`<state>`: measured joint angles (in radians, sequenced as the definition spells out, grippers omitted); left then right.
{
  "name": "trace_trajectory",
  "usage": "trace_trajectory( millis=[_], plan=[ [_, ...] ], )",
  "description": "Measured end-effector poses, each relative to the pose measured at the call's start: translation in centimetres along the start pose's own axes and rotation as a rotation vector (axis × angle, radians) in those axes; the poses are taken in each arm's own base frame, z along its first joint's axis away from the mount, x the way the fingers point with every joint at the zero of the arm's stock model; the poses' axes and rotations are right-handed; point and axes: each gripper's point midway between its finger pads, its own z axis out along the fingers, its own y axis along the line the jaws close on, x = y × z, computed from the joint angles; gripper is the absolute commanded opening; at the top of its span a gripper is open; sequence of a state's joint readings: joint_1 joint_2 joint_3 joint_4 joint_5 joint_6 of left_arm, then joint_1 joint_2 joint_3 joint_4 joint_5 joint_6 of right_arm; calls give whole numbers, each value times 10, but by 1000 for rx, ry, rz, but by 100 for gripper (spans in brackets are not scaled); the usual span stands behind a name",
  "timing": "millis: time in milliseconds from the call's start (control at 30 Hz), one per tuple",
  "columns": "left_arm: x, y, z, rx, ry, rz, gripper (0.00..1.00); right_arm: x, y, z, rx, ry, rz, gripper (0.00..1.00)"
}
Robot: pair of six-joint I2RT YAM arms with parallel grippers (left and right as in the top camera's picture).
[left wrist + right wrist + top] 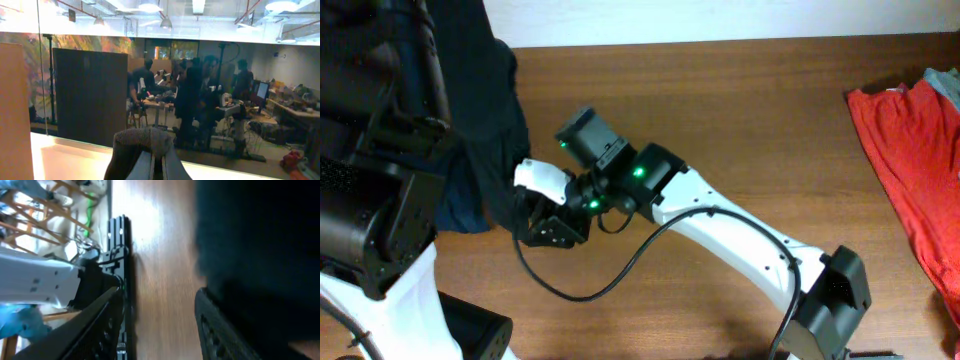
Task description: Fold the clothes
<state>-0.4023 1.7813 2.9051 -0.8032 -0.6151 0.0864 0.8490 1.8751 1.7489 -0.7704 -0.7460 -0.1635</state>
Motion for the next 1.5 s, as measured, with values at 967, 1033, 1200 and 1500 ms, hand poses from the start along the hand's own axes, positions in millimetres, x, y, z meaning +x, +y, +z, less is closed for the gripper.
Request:
trace_trajectory(
  millis=[967, 1033, 1200, 1500],
  plan=[
    [-8, 22, -12, -203, -14, -20, 0, -8, -39, 1, 276, -22, 102, 49],
    [-7, 19, -13, -199, -9, -22, 0, -7, -47, -2, 314, -21, 105, 48],
    [-6, 12, -16, -183, -3, -27, 0, -8, -60, -9, 366, -30, 112, 48],
    [-6, 3, -19, -155, 2, -20, 0, -7, -71, -18, 381, -32, 82, 49]
  ],
)
